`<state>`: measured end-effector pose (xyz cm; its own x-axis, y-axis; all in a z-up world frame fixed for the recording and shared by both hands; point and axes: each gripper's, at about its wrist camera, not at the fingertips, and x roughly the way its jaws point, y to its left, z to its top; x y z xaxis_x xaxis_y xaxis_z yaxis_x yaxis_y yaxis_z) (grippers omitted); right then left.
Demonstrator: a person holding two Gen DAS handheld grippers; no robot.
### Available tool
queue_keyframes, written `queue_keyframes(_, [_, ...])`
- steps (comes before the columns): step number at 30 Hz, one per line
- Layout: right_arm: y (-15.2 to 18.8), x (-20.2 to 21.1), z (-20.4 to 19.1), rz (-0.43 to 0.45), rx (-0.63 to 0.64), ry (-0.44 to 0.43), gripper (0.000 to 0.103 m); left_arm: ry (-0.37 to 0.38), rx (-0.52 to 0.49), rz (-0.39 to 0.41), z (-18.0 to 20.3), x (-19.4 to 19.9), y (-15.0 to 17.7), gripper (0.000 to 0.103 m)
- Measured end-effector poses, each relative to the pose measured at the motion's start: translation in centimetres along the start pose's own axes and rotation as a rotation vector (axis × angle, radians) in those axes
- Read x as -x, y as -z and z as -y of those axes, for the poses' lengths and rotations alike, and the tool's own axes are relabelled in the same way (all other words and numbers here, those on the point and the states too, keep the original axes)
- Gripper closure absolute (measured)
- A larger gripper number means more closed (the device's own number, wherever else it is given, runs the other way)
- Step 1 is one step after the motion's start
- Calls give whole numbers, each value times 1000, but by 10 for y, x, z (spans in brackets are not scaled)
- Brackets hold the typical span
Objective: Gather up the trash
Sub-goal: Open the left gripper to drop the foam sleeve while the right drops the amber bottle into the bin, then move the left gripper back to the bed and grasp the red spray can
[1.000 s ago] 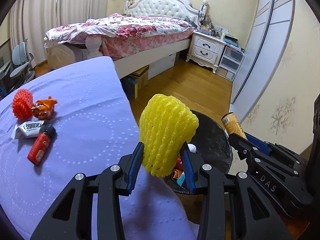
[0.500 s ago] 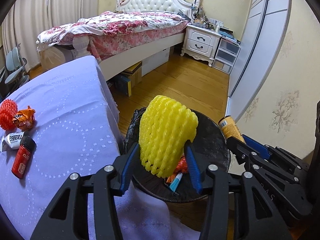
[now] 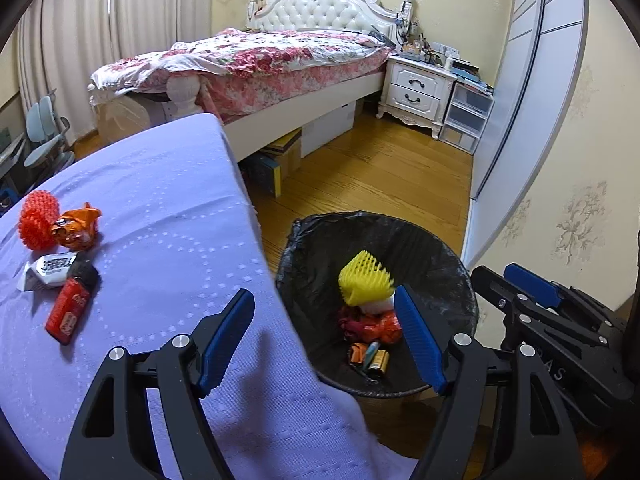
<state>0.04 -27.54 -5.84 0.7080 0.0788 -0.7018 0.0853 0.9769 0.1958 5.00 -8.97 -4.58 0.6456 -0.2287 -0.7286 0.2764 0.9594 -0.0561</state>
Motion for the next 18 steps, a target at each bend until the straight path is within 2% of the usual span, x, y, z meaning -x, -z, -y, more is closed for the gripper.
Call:
queue_keyframes(9, [1, 0, -31, -15, 52, -36, 58, -99, 46, 28, -42, 22, 8, 30])
queue_keyframes(18, [2, 0, -70, -28, 121, -94, 58, -184, 140, 39, -97, 37, 16, 30])
